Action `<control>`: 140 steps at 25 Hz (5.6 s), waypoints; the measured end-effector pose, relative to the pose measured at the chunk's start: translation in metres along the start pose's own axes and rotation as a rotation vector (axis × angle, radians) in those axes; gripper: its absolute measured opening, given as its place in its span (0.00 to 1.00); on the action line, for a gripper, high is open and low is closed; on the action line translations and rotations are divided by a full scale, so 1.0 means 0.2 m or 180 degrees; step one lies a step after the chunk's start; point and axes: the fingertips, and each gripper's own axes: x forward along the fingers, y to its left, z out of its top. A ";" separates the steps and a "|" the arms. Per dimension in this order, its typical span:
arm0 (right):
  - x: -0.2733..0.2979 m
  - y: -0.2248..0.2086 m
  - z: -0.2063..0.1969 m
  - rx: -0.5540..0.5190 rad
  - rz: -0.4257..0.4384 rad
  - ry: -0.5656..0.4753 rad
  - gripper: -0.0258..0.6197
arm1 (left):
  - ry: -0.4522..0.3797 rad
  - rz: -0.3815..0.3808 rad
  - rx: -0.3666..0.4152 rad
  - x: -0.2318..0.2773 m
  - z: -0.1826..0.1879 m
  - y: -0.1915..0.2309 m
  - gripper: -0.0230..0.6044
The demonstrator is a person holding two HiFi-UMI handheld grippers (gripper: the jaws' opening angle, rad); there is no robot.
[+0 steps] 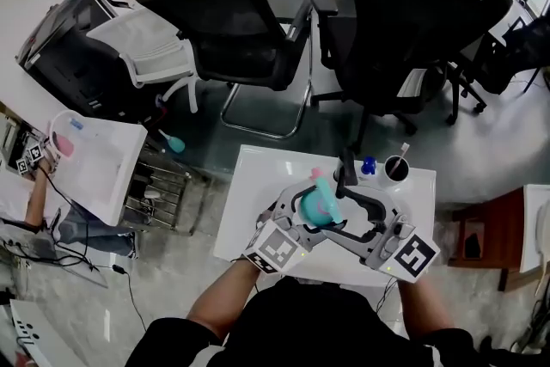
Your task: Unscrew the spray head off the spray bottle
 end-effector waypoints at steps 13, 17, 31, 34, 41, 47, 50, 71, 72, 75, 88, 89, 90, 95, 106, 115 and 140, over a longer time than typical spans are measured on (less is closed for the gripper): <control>0.03 -0.05 -0.04 0.0477 -0.0700 0.0042 0.32 | 0.0121 0.0780 -0.0422 0.01 -0.10 0.04 0.69; 0.05 -0.05 -0.06 0.0350 -0.0746 0.0173 0.30 | 0.0129 0.0797 -0.0455 0.01 -0.10 0.03 0.69; 0.05 -0.03 -0.04 0.0297 -0.0759 0.0223 0.25 | 0.0142 0.0668 -0.0329 -0.01 -0.09 0.03 0.69; 0.05 -0.02 -0.02 0.0288 -0.0678 0.0233 0.25 | 0.0078 0.0579 -0.0248 -0.01 -0.06 0.02 0.69; 0.02 0.03 0.02 0.0171 -0.0272 0.0148 0.25 | -0.0027 0.0068 -0.0026 -0.02 0.00 -0.06 0.69; -0.02 0.08 0.02 0.0127 0.0039 0.0190 0.25 | -0.0106 -0.0326 0.0128 -0.04 0.04 -0.13 0.68; -0.03 0.10 0.03 0.0158 0.0222 0.0216 0.25 | -0.0113 -0.0475 0.0137 -0.04 0.06 -0.17 0.68; -0.06 0.07 0.09 -0.0060 0.0141 -0.0053 0.40 | -0.0014 -0.0367 -0.0068 -0.04 0.09 -0.12 0.68; -0.05 0.06 0.09 -0.0043 0.0022 -0.0055 0.40 | 0.0016 -0.0240 -0.0124 -0.04 0.08 -0.08 0.68; -0.04 0.02 0.09 0.0001 -0.0309 -0.0045 0.35 | 0.0139 0.0083 -0.0237 -0.05 0.03 0.01 0.68; 0.03 -0.08 0.02 0.0209 -0.1090 -0.0018 0.28 | 0.0450 0.0833 -0.0088 0.00 -0.09 0.12 0.68; 0.03 -0.09 0.01 0.0188 -0.1149 -0.0001 0.27 | 0.0453 0.0849 -0.0095 0.01 -0.09 0.12 0.68; 0.03 -0.10 0.00 0.0147 -0.1189 0.0026 0.26 | 0.0457 0.0857 -0.0095 0.01 -0.09 0.12 0.68; 0.05 -0.12 -0.03 -0.0079 -0.1255 0.0194 0.26 | 0.0481 0.0852 -0.0083 0.02 -0.10 0.13 0.68; 0.03 -0.09 -0.01 0.0025 -0.0856 0.0221 0.25 | 0.0511 0.0532 -0.0041 0.01 -0.08 0.07 0.68; -0.03 -0.02 0.07 0.0061 -0.0283 0.0018 0.25 | 0.0329 -0.0038 0.0088 -0.01 0.03 -0.03 0.68; -0.15 0.24 0.13 -0.0144 0.1355 0.0151 0.25 | -0.0056 -0.1628 0.0249 -0.12 0.16 -0.42 0.68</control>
